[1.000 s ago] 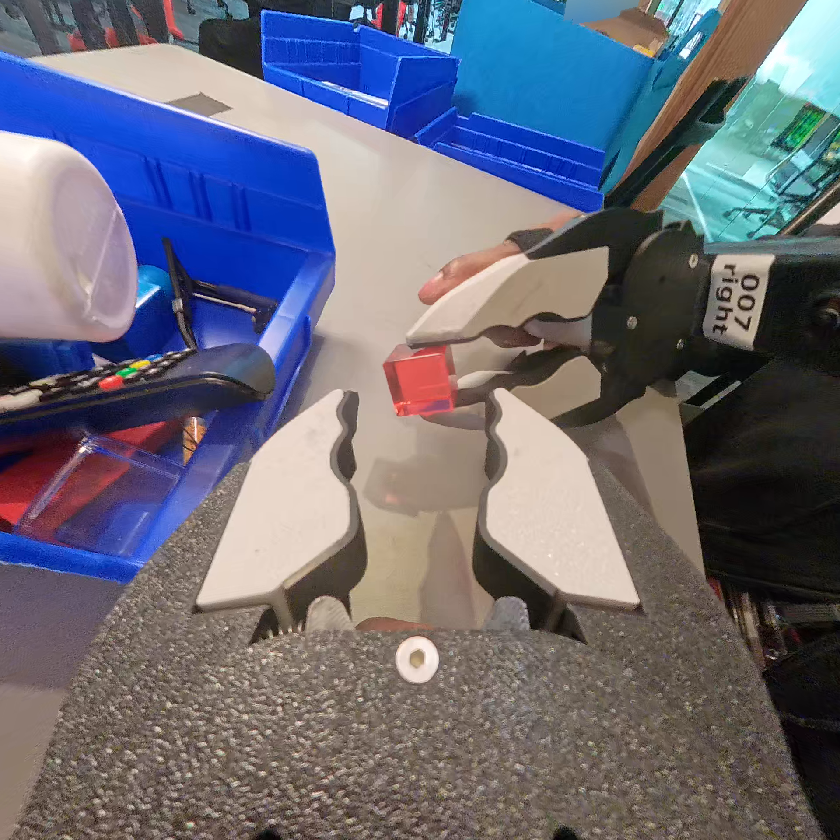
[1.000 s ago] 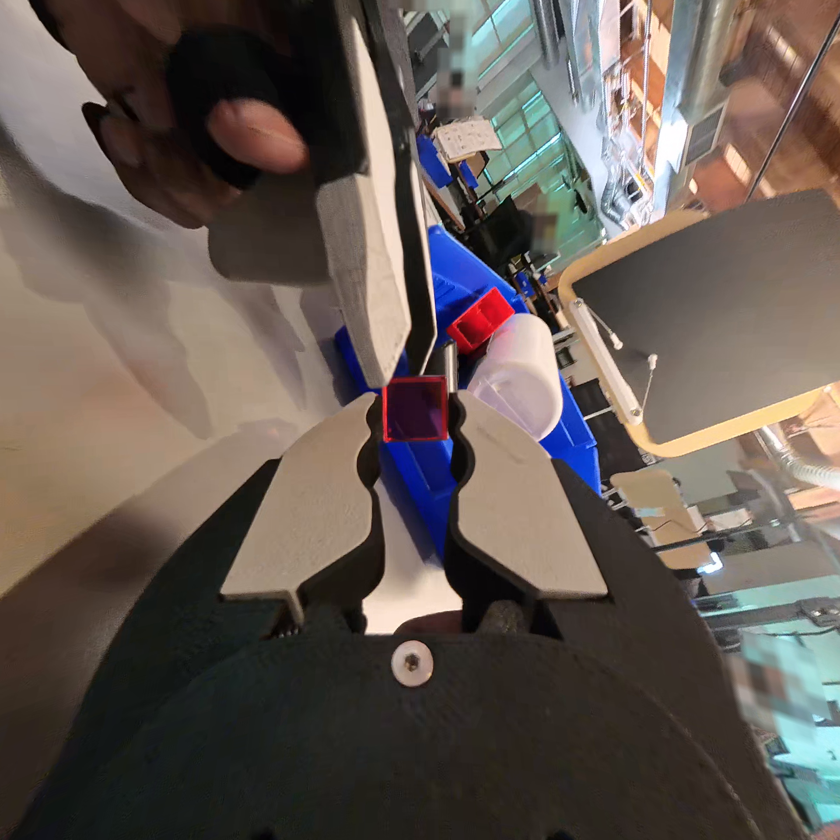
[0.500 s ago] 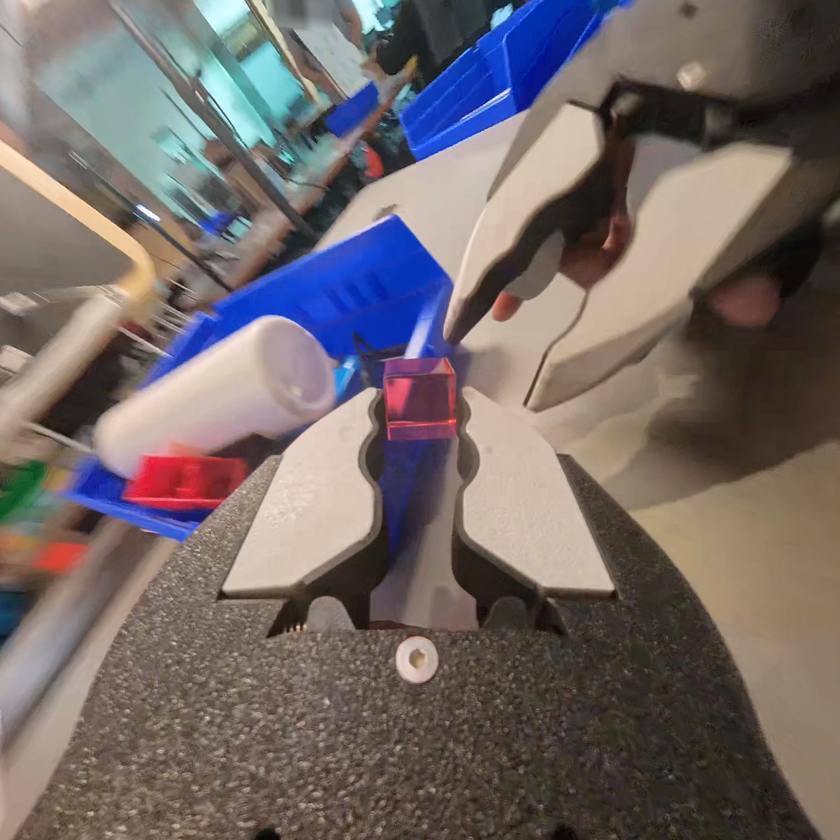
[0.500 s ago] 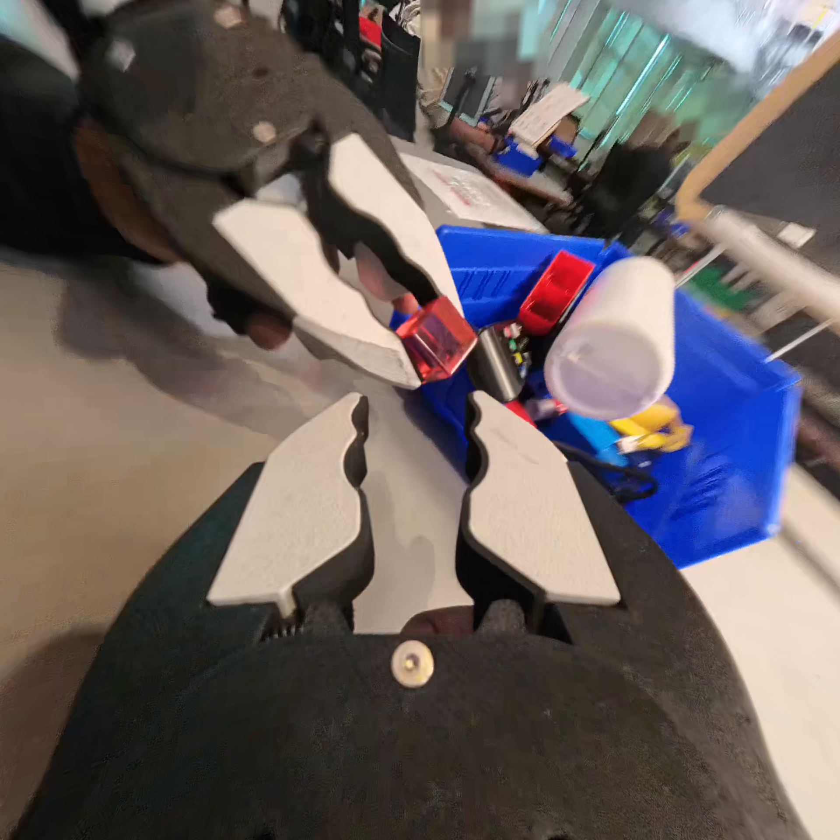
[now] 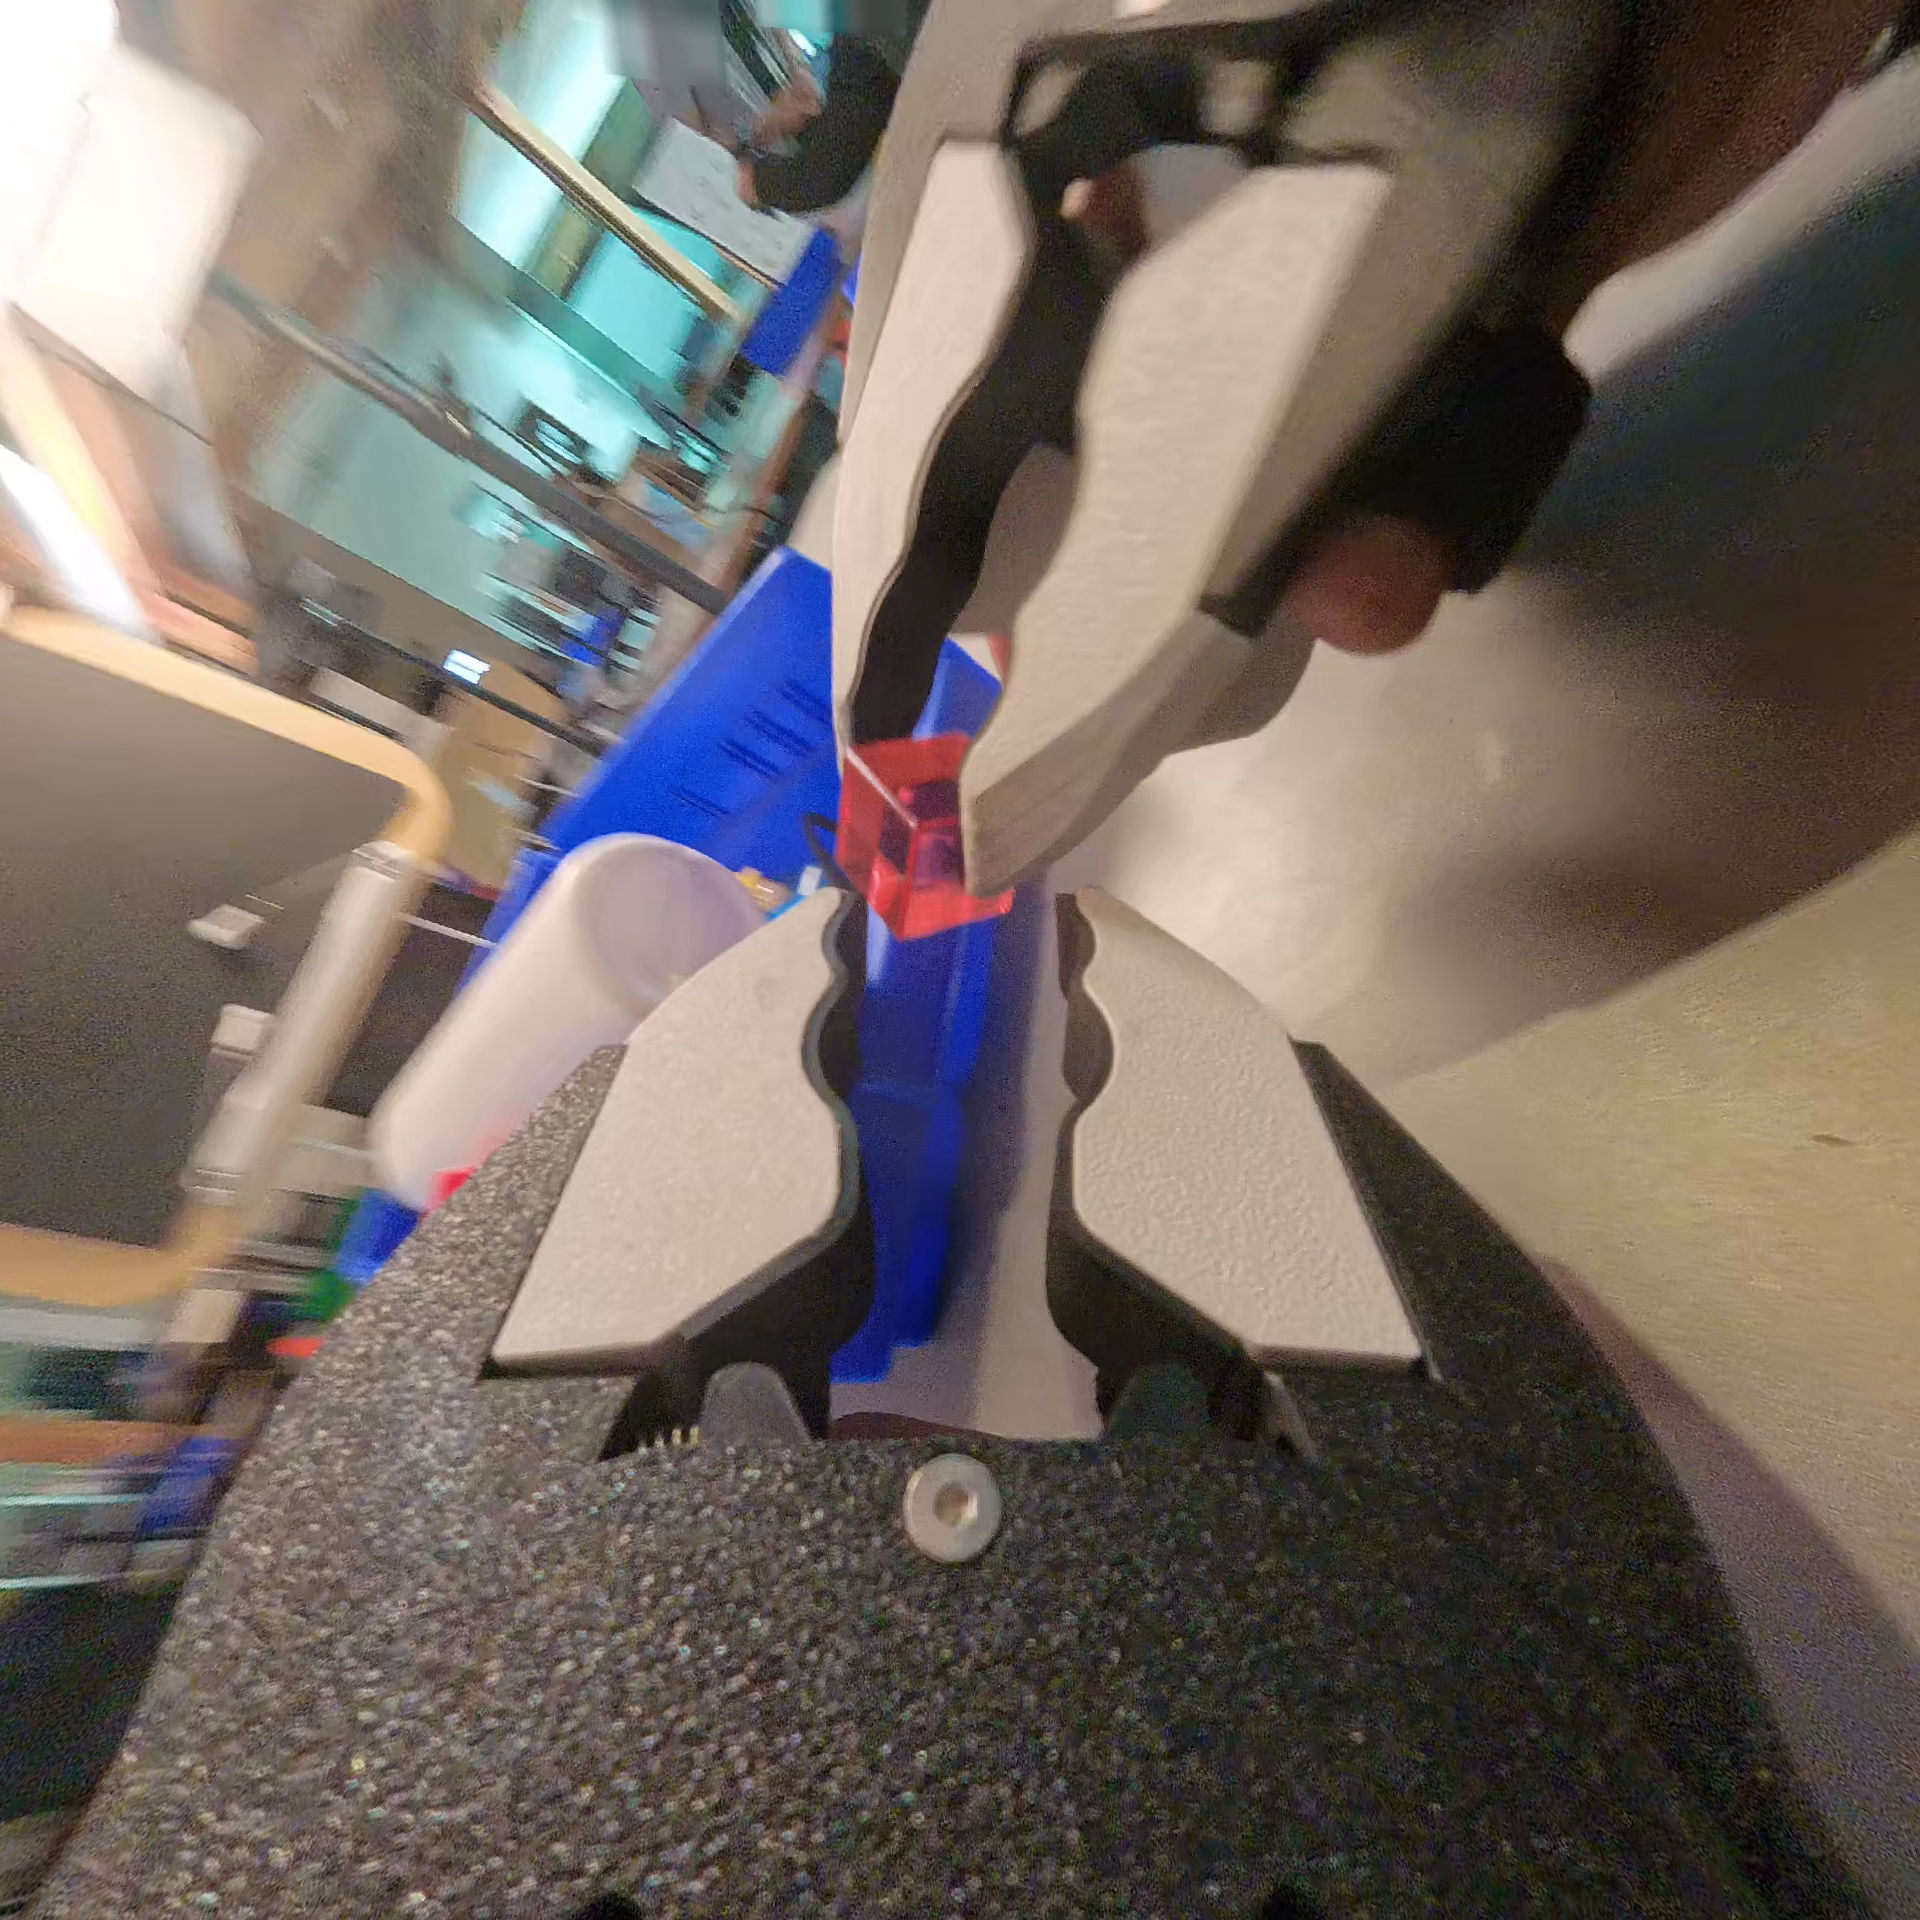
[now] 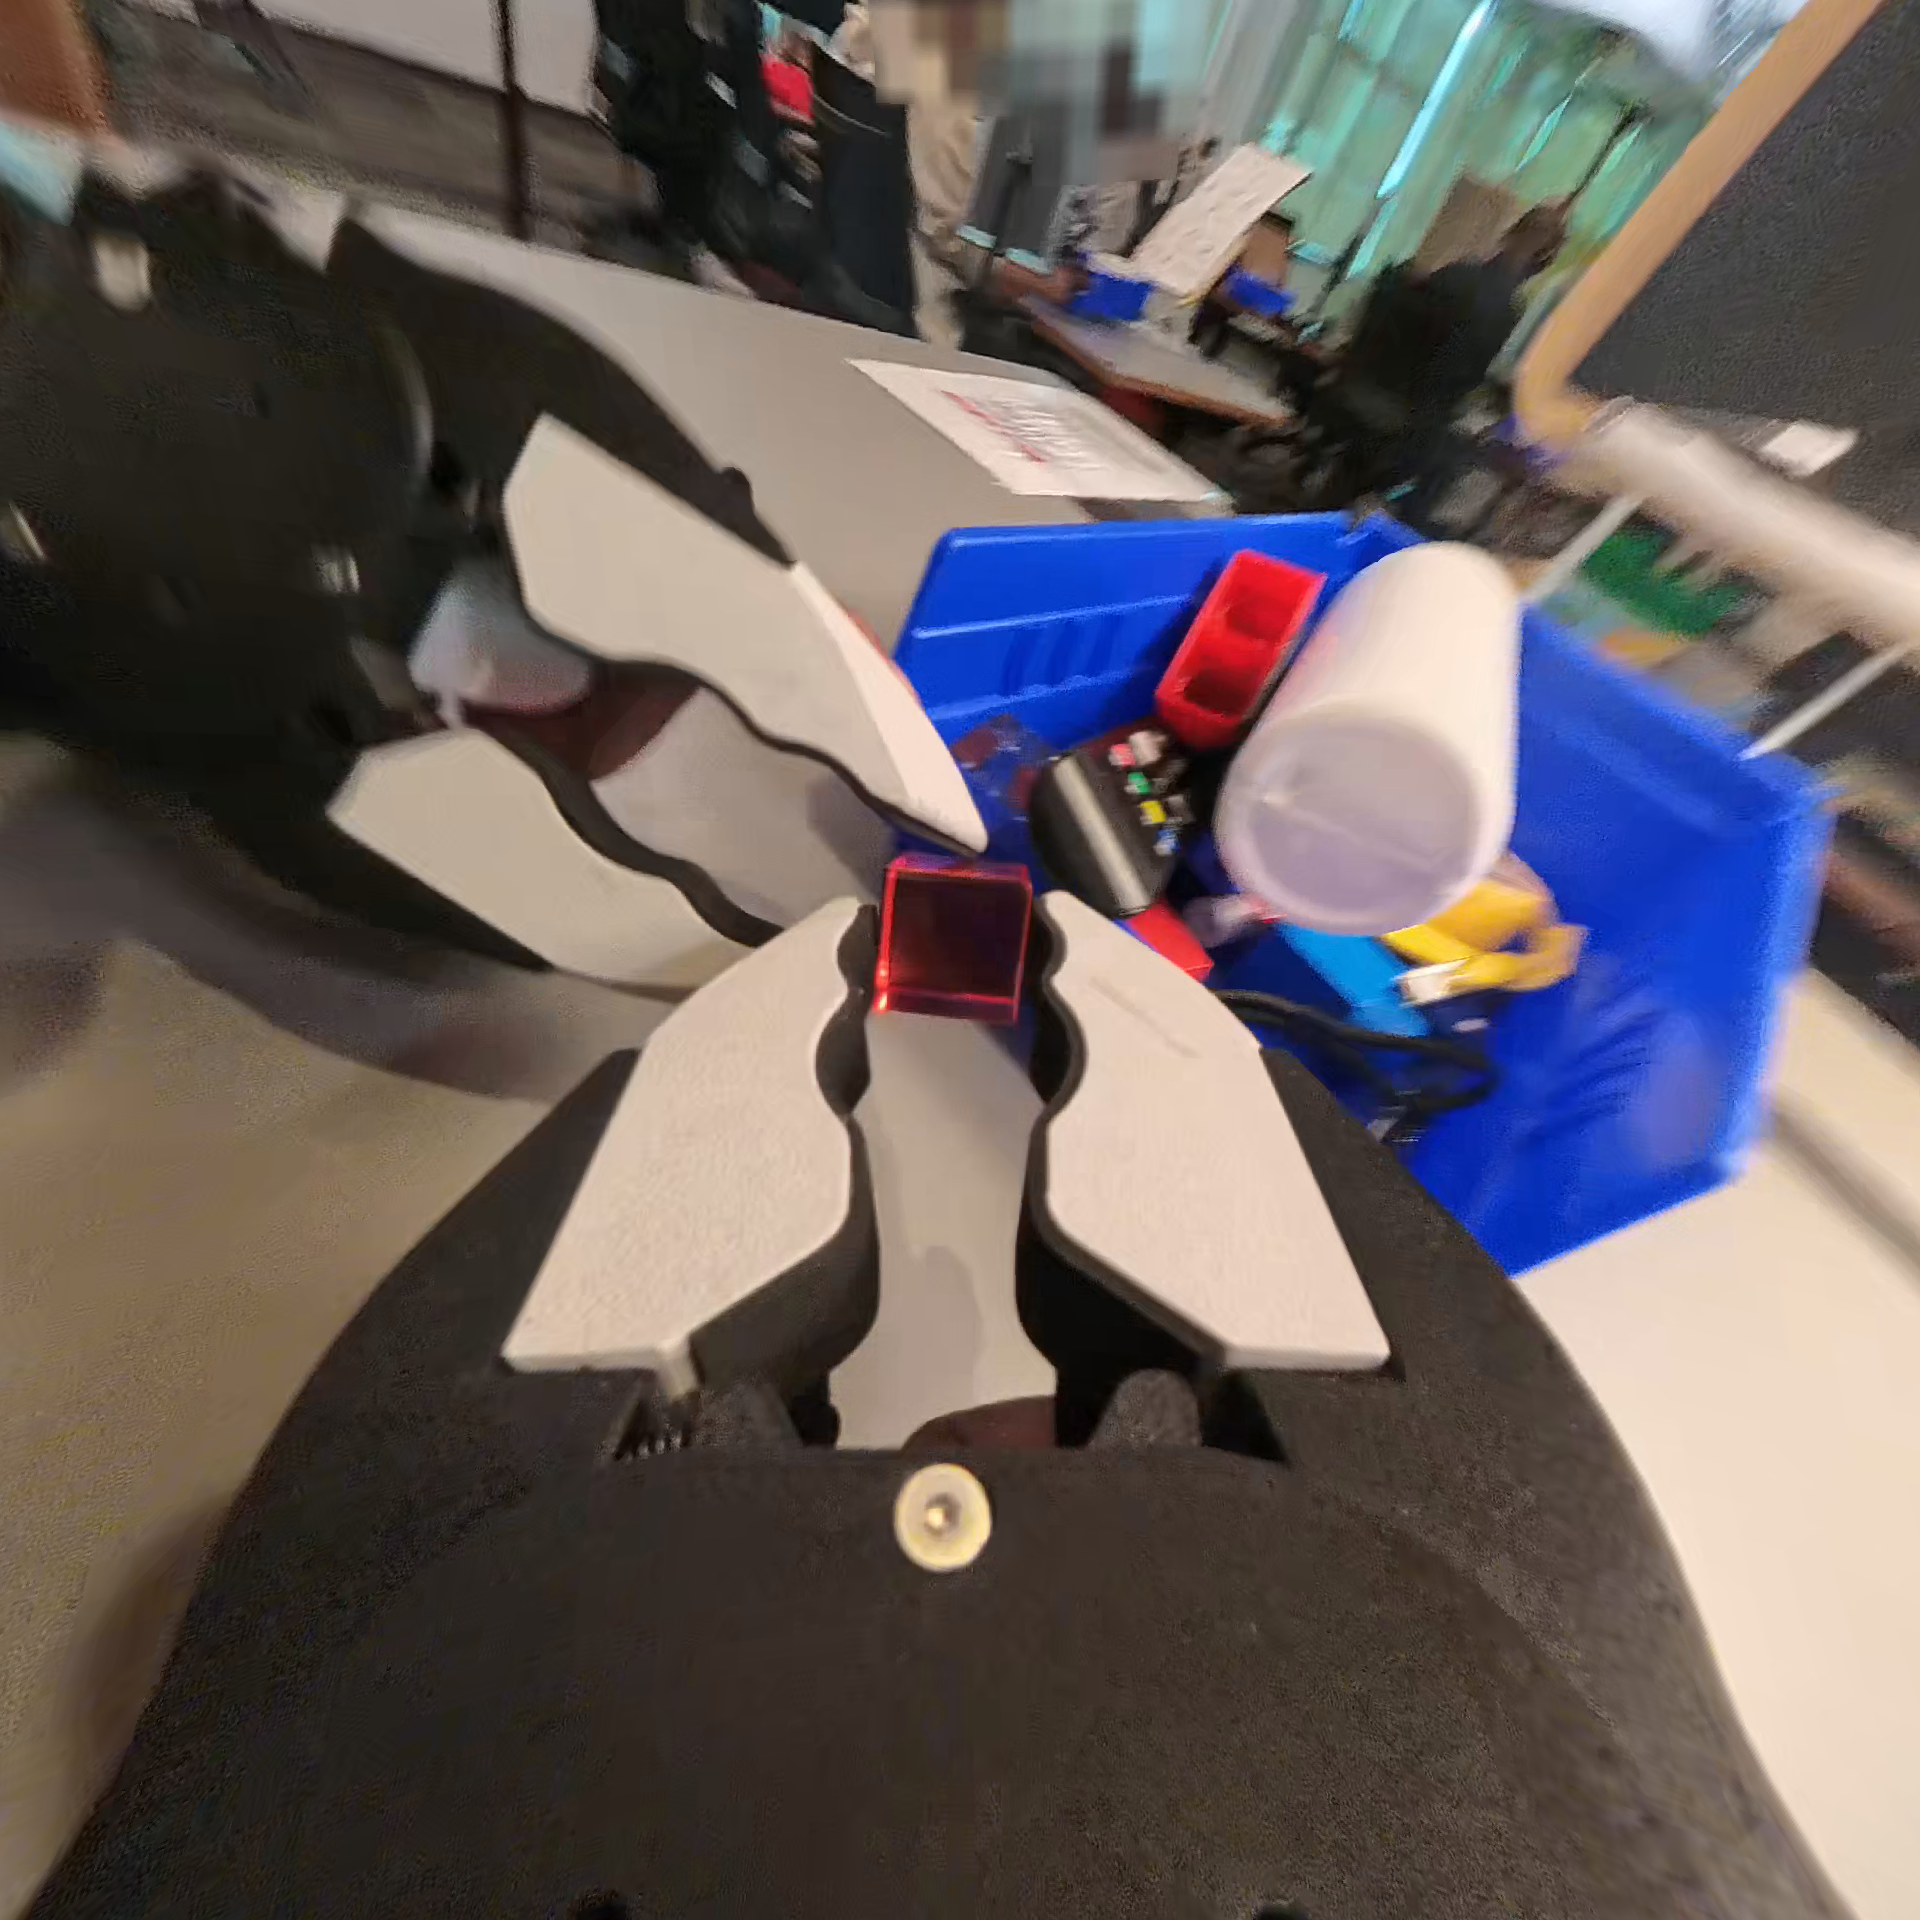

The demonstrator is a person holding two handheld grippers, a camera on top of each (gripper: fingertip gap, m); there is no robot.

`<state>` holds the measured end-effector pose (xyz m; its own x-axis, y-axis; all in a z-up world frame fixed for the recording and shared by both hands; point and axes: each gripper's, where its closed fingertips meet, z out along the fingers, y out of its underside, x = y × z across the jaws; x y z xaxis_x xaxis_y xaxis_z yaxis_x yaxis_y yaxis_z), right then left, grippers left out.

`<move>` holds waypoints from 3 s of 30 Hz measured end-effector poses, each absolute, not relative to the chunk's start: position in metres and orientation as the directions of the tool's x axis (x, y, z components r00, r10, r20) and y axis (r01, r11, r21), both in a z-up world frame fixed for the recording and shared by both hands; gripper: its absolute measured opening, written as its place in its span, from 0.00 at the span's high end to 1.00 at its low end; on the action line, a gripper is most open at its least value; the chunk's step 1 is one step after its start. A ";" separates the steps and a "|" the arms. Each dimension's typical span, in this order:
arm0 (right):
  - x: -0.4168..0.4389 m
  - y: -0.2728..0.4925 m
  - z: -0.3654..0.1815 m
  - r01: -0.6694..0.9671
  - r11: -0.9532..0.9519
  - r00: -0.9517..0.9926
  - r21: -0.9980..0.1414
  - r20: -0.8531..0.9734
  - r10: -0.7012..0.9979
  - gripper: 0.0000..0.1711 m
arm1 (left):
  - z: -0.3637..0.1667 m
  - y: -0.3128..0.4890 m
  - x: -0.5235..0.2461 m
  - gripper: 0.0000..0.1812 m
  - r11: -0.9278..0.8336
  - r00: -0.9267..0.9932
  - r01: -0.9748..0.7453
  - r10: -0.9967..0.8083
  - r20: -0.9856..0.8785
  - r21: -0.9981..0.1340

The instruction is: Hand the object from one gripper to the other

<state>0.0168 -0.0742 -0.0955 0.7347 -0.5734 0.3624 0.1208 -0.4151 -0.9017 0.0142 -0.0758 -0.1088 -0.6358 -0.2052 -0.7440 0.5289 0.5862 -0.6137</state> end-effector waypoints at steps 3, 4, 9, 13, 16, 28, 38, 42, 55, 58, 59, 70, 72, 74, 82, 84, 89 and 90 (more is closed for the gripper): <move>0.021 -0.080 -0.094 0.276 -0.577 0.588 -0.768 0.610 -0.531 0.84 | -0.114 -0.071 0.018 0.74 0.527 -0.859 0.264 -0.252 -0.445 -0.808; 0.021 -0.080 -0.094 0.311 -0.614 0.550 -0.725 0.664 -0.506 0.84 | -0.114 -0.070 0.017 0.73 0.490 -0.914 0.157 -0.258 -0.315 -0.857; 0.015 -0.075 -0.097 0.403 -0.686 0.463 -0.606 0.782 -0.418 0.84 | -0.102 -0.070 0.007 0.71 0.291 -0.957 -0.262 -0.199 0.210 -0.920; 0.009 -0.068 -0.097 0.455 -0.689 0.436 -0.564 0.816 -0.379 0.84 | -0.104 -0.078 -0.003 0.72 0.268 -0.941 -0.333 -0.156 0.300 -0.904; 0.001 -0.062 -0.099 0.499 -0.677 0.437 -0.542 0.831 -0.343 0.84 | -0.109 -0.083 -0.006 0.84 0.283 -0.956 -0.275 -0.177 0.232 -0.919; 0.009 -0.072 -0.094 -0.120 -0.209 0.866 -0.971 0.000 -0.501 0.76 | -0.090 -0.070 0.020 0.85 0.544 -0.585 0.560 -0.275 -0.763 -0.625; 0.012 -0.071 -0.099 -0.050 -0.288 0.833 -0.956 0.120 -0.541 0.85 | -0.101 -0.078 0.008 0.83 0.561 -0.538 0.635 -0.173 -0.825 -0.532; 0.022 -0.082 -0.095 0.219 -0.518 0.657 -0.827 0.518 -0.548 0.85 | -0.102 -0.071 0.016 0.78 0.494 -0.820 0.362 -0.235 -0.523 -0.790; 0.005 -0.062 -0.100 0.470 -0.670 0.457 -0.575 0.807 -0.373 0.85 | -0.109 -0.081 -0.002 0.81 0.291 -0.955 -0.276 -0.189 0.228 -0.916; 0.008 -0.064 -0.105 0.428 -0.650 0.518 -0.628 0.760 -0.393 0.84 | -0.112 -0.077 0.008 0.83 0.342 -0.966 -0.101 -0.258 0.010 -0.934; 0.009 -0.065 -0.106 0.394 -0.630 0.560 -0.669 0.718 -0.413 0.84 | -0.111 -0.074 0.014 0.83 0.370 -0.954 -0.017 -0.283 -0.096 -0.929; 0.010 -0.071 -0.093 -0.237 -0.123 0.873 -0.964 -0.156 -0.463 0.74 | -0.100 -0.076 0.012 0.84 0.569 -0.550 0.605 -0.207 -0.809 -0.557; 0.007 -0.067 -0.098 -0.279 -0.130 0.877 -0.952 -0.197 -0.438 0.73 | -0.101 -0.080 0.005 0.84 0.560 -0.514 0.651 -0.171 -0.841 -0.512; 0.003 -0.064 -0.099 -0.255 -0.159 0.889 -0.954 -0.167 -0.426 0.81 | -0.102 -0.081 0.003 0.84 0.560 -0.495 0.666 -0.164 -0.853 -0.493; 0.016 -0.076 -0.096 0.195 -0.460 0.724 -0.866 0.443 -0.528 0.84 | -0.111 -0.072 0.017 0.77 0.478 -0.884 0.243 -0.249 -0.395 -0.844; 0.016 -0.077 -0.093 0.279 -0.516 0.663 -0.810 0.551 -0.507 0.84 | -0.107 -0.068 0.016 0.75 0.395 -0.961 0.018 -0.247 -0.125 -0.918; 0.014 -0.075 -0.092 0.389 -0.600 0.552 -0.699 0.699 -0.455 0.84 | -0.095 -0.068 0.006 0.71 0.242 -0.937 -0.346 -0.143 0.319 -0.907; 0.012 -0.073 -0.092 0.406 -0.612 0.538 -0.679 0.719 -0.441 0.84 | -0.095 -0.071 0.003 0.71 0.235 -0.929 -0.368 -0.133 0.345 -0.900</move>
